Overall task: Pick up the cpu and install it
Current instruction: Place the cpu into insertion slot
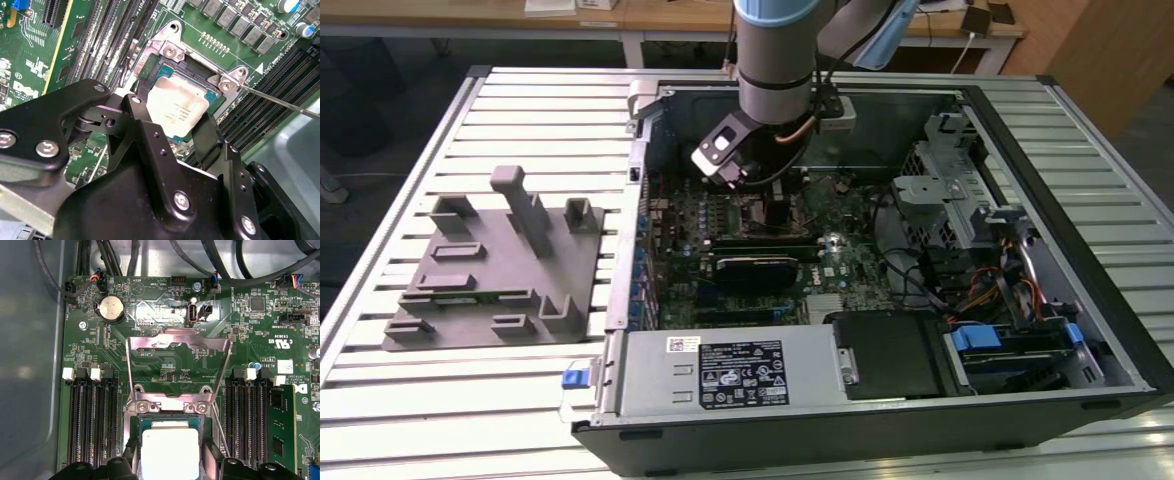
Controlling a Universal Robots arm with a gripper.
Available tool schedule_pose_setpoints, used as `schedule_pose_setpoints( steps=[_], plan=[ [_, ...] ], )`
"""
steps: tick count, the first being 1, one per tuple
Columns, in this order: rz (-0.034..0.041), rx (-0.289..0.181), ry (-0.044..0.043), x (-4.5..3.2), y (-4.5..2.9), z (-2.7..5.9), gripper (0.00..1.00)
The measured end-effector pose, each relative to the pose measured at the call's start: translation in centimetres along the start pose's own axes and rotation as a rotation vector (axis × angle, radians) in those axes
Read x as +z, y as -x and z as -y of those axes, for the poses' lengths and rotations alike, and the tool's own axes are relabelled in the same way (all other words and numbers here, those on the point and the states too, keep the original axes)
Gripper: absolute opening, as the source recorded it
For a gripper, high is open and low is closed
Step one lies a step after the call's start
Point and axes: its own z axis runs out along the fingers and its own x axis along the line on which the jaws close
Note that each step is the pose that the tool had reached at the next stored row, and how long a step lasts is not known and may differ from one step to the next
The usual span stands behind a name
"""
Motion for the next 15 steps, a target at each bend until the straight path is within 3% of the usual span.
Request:
schedule_pose_setpoints(
  steps=[15],
  plan=[
    [0.0002,0.007,0.0002,-0.26,0.0,-0.02,0.6]
  ],
)
